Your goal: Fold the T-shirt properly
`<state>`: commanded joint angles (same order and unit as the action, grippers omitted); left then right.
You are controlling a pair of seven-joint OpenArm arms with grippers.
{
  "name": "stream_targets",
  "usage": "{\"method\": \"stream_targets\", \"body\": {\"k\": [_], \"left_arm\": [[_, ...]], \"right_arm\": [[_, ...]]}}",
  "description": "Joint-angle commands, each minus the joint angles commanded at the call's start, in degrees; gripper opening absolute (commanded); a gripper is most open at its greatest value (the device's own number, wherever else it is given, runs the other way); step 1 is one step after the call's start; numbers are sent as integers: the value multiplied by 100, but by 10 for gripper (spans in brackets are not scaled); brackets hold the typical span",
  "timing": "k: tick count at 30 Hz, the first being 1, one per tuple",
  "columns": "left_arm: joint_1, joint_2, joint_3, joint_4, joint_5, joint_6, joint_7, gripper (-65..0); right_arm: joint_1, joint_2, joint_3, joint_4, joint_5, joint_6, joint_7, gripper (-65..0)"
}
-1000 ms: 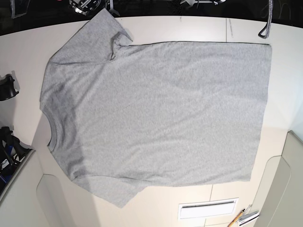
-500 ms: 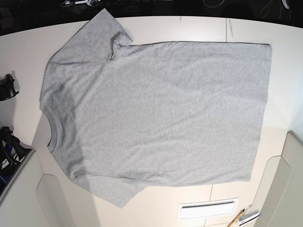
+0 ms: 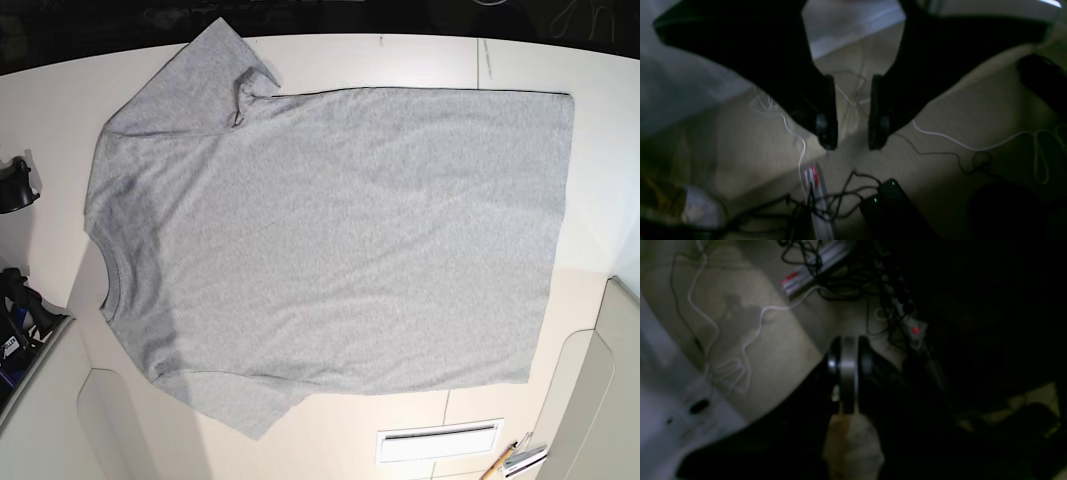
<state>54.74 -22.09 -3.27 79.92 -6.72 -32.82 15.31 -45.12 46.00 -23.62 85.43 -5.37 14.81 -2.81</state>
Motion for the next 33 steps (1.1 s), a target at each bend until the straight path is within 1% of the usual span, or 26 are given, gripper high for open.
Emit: {"method": "stream_targets", "body": {"k": [2,3,6,10,12,13,15,16,18,19,20,21,23,25,27,28,29,30,32,33], "left_arm": [[291,0,-203,457,-170,0,63,-456],[431,0,-319,673,-256,-2,92,-456],[787,0,-691,1292,-496,-2,223,-456],[1161,0,-1259,2020,-750,-2,439,-456],[1246,2,-1565,2304,-846,-2,503,-455],[1239,0,-1709,2420,-905,-2,564,-454],[1239,2,-1967,2623,-984,-2,605,-447],[1239,0,-2072,2719,-1025,-2,627,-429],[1185,0,-2273,2892,-1049,-4,743,-361],[1163,0,-2356,2949,-1058,-2,748,-334],[1141,0,-2426,2986,-1115,-7,748,-320],[1095,0,-2483,3001,-1158,-7,750,-319],[979,0,-2529,3001,-1191,-4,793,-319],[802,2,-2529,3001,-1202,28,1058,-319],[597,0,-2529,3001,-1434,44,1517,-319],[507,0,-2529,3001,-1580,42,1690,-318],[428,-2,-2529,3001,-1705,37,1799,-318],[365,-2,-2531,3001,-1834,33,1853,-300],[223,0,-2531,3001,-2142,-129,1932,-222],[155,0,-2531,3001,-2271,-138,1971,-203]], "right_arm": [[-339,153,455,457,181,13,-4,-624],[-509,210,680,684,210,101,-11,-624],[-1003,343,1357,1370,527,463,-81,-625],[-1558,380,2284,2133,1027,1099,-155,-629],[-1670,367,2741,2406,1473,1331,-168,-629],[-1661,348,2959,2503,1709,1408,-240,-629],[-1631,304,3381,2675,2181,1414,-326,-629],[-1598,236,3595,2732,2411,1414,-400,-628],[-1412,22,3989,2745,2911,1414,-688,-628],[-1257,-129,4162,2745,3176,1414,-953,-626],[-1086,-284,4315,2743,3501,1412,-1292,-605],[-933,-411,4437,2732,3858,1403,-1626,-566],[-638,-658,4616,2671,4354,1384,-2124,-448],[-407,-890,4719,2544,4586,1344,-2406,-352],[-251,-1064,4728,2371,4706,1344,-2605,-301],[-186,-1150,4728,2271,4787,1340,-2710,-298],[-116,-1235,4728,2149,4878,1298,-2796,-298],[-42,-1325,4728,2013,5010,1283,-2872,-298],[131,-1508,4728,1753,5182,1294,-3023,-298],[223,-1578,4728,1628,5198,1320,-3062,-298]]}}
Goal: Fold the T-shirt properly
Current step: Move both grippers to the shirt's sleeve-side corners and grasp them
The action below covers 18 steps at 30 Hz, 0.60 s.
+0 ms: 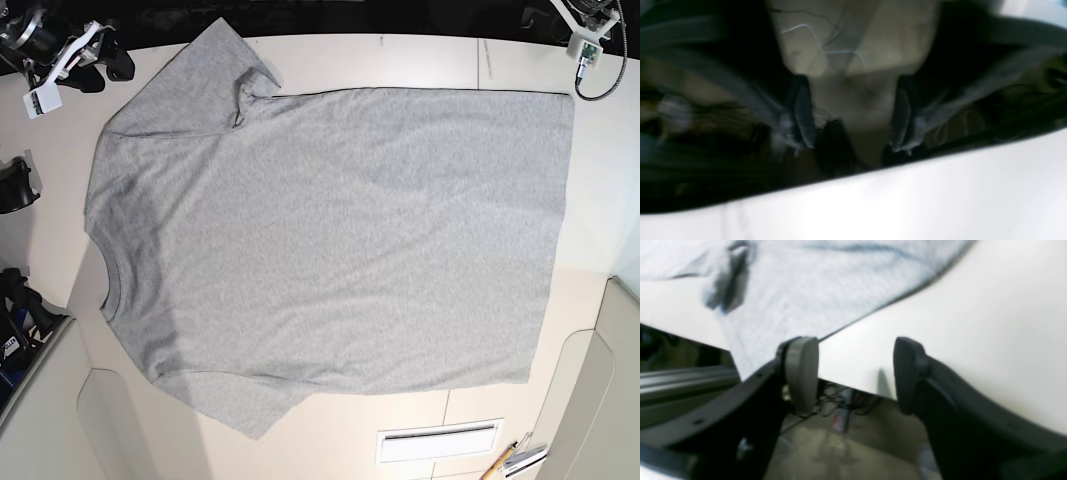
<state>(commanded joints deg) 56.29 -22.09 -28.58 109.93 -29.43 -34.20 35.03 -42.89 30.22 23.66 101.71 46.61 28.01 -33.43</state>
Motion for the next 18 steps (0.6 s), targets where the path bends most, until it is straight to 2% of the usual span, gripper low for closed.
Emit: {"method": "stream_targets", "body": {"k": [3,5,7,13,18], "left_arm": [[-232,0,-46,0,-179,0,181,-200],[-389,-2,-181,-2,-380,-2,308,-200],[-560,-2,-407,-2,-691,-136,446,-200],[-999,-114,-1071,-63,-1641,-164,841,-198],[-1370,-295,-1078,-691,-1773,-164,857,-198]], "right_arm": [[216,-162,-2,-282,66,96,-31,-298],[348,-267,-7,-420,122,96,-61,-298],[468,-385,-17,-474,122,101,-133,-298],[527,-686,-275,-474,118,96,-131,-298],[544,-992,-409,-476,116,98,-131,-298]]}}
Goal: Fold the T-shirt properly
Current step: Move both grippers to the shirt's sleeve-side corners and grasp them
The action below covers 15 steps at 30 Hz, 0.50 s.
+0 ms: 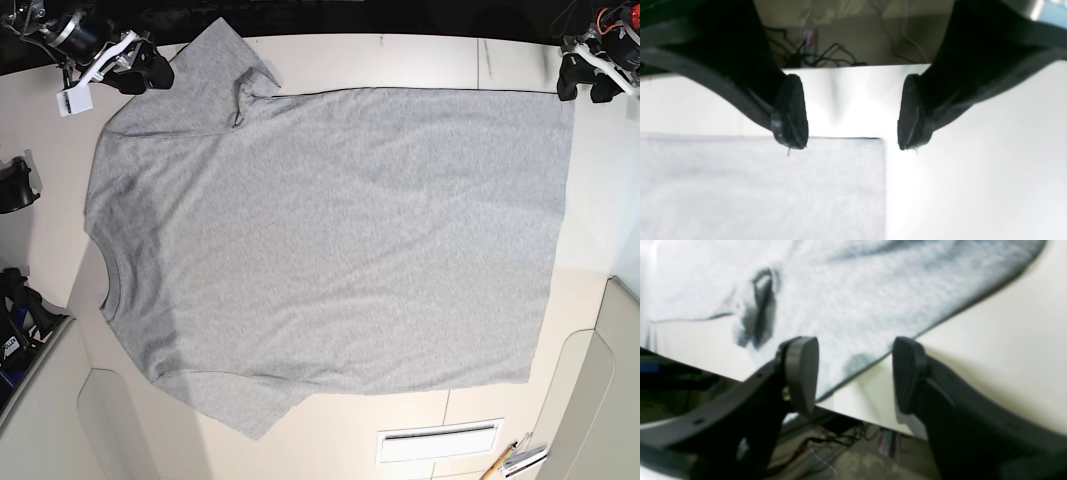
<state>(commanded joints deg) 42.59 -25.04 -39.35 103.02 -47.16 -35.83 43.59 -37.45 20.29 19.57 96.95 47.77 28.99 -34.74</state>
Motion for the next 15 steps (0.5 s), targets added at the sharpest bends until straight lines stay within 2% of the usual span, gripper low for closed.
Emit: {"method": "stream_targets", "body": {"k": [3,8,15], "left_arm": [[-352,-105,0,-643,-74,-4,2,-198],[-739,-328,2,-1530,-474,-306,227,-198],[-767,-354,160,-1867,-603,-417,302,-198]], "right_arm": [[42,-127,-44,0,-26,0,0,-298],[92,-175,-179,0,-17,4,2,-298],[96,-330,-544,0,-42,4,24,-298]]}}
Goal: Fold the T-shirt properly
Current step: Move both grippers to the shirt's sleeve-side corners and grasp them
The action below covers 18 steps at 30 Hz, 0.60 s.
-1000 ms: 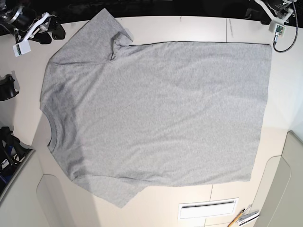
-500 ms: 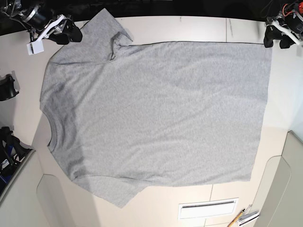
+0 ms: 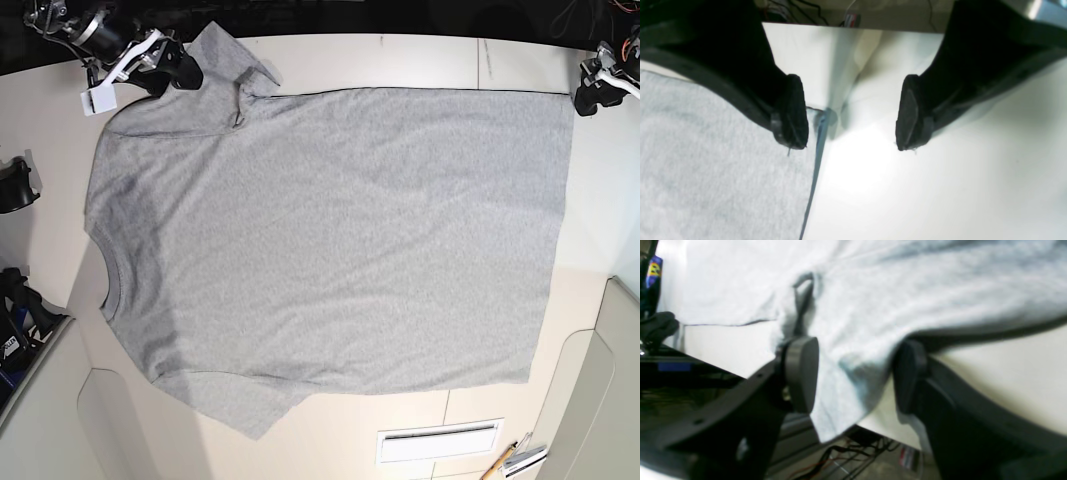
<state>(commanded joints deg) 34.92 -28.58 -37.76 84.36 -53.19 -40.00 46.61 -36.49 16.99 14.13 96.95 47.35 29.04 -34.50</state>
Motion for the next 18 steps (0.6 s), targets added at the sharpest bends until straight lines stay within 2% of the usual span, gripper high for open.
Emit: {"method": "stream_targets", "body": {"k": [6,9,10,13,15,18], "left_arm": [[0,0,669,0,0,0,131,-198],[0,0,780,0,2,0,127,-199],[0,0,780,0,7,0,127,-199],[0,0,780,0,7,0,129,-199],[0,0,780,0,4,0,146,-199],[9,0,780,0,-92,0,350,-199]], "right_arm": [[155,-162,-81,0,-149,-7,-4,-298],[160,-164,-81,0,-146,-7,-4,-299],[160,-162,-79,0,-149,-7,-2,-306],[195,-162,-81,0,-149,0,0,-390],[238,-162,-79,0,-149,107,-2,-401],[304,-162,-79,0,-155,122,-2,-400]]}}
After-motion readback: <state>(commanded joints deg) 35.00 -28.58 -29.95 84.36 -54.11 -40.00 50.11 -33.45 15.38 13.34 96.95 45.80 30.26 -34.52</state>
